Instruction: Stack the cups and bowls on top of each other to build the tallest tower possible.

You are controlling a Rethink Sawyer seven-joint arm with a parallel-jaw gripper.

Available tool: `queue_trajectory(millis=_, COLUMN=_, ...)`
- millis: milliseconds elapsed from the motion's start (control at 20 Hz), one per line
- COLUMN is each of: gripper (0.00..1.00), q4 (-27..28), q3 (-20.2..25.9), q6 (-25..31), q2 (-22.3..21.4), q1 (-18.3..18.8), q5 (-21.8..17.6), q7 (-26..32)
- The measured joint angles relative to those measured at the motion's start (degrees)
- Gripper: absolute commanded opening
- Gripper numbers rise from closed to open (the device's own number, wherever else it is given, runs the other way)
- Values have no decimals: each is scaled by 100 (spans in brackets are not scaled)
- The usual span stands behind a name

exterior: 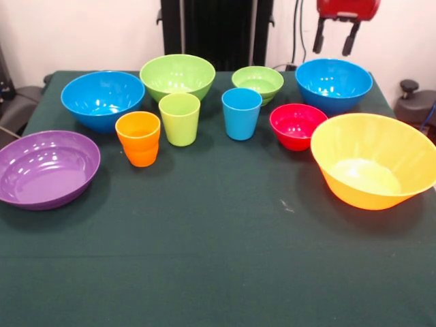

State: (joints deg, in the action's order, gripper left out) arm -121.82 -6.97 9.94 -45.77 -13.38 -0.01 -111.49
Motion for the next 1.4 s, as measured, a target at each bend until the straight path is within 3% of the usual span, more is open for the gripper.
queue_trajectory(millis=850, gripper=100, q4=119, q3=-17, q6=-714, q2=900, q1=552, q5=-308, q7=0)
queue_trajectory(millis=1400, gripper=100, q4=470, q3=-155, q6=-1103, q2=1434, q1=471, q5=-268, q7=-2)
